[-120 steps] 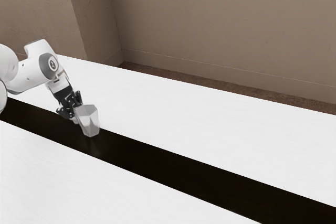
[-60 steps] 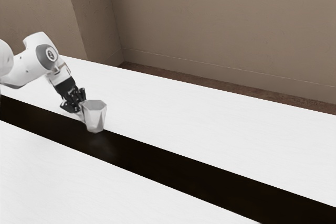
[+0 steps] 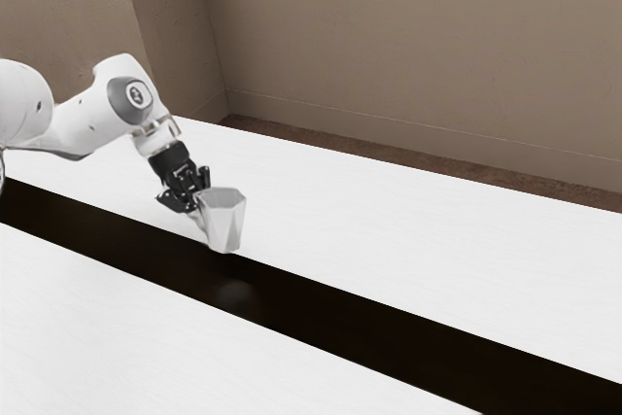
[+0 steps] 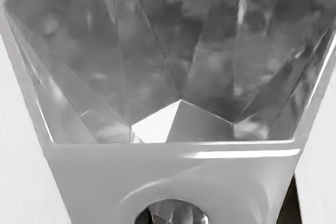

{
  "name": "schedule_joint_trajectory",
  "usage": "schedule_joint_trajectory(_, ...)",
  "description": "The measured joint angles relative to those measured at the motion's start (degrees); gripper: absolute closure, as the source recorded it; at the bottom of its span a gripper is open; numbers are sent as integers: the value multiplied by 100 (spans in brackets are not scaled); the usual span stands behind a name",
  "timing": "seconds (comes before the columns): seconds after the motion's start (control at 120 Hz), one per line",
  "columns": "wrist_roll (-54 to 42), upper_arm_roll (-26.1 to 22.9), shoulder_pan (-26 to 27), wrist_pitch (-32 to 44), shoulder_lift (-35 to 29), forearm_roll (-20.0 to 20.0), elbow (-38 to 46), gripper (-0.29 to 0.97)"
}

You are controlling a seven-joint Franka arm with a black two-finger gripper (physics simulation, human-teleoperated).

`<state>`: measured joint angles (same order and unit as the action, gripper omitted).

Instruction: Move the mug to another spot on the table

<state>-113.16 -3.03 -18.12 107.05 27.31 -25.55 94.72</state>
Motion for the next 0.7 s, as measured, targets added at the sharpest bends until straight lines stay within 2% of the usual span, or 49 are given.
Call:
schedule_joint_trajectory(0.383, -42, -12, 506, 257, 386, -434, -11, 76)
schedule_joint_trajectory(0.7, -75, -12, 583, 433, 750, -451, -10, 74)
